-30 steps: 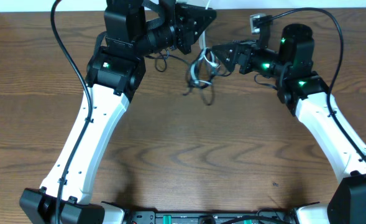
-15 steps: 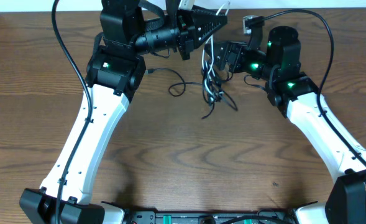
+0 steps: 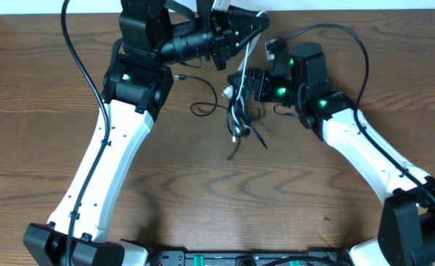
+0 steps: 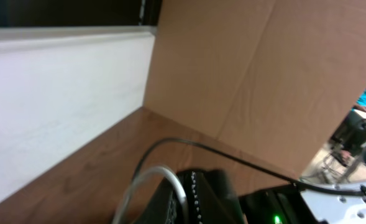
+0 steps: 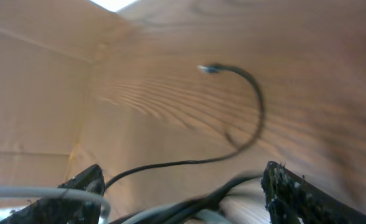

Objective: Untangle cables

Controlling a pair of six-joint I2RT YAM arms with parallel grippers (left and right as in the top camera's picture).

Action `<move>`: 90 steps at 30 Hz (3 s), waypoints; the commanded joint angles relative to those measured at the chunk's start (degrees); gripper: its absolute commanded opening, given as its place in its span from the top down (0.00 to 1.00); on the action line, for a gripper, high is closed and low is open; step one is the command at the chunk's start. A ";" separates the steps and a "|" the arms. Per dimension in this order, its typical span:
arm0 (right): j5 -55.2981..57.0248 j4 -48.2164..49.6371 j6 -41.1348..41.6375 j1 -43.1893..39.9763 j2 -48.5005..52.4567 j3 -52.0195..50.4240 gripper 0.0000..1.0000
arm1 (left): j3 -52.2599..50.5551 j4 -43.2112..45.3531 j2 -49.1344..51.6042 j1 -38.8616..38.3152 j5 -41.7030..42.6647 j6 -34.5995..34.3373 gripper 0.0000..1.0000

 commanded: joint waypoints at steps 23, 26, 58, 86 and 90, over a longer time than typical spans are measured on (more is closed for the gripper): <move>6.03 -5.16 -7.23 -0.61 8.72 0.35 0.21 | 1.11 5.90 -0.87 0.37 -16.22 -5.40 0.93; 3.52 -6.10 -9.86 -2.45 8.04 0.35 0.21 | 1.11 -0.85 -0.87 0.37 -20.52 -5.38 0.93; 0.17 -14.60 -17.75 -4.24 6.62 0.35 0.15 | 0.59 -30.80 10.32 0.33 -41.70 -5.38 0.85; 1.95 -15.61 -19.37 -6.14 6.62 0.35 0.14 | 0.26 -49.03 10.95 1.36 -41.90 4.66 0.06; 7.13 -16.02 -20.09 -6.25 6.62 0.35 0.10 | -1.33 -49.40 11.04 1.44 -41.92 5.25 0.07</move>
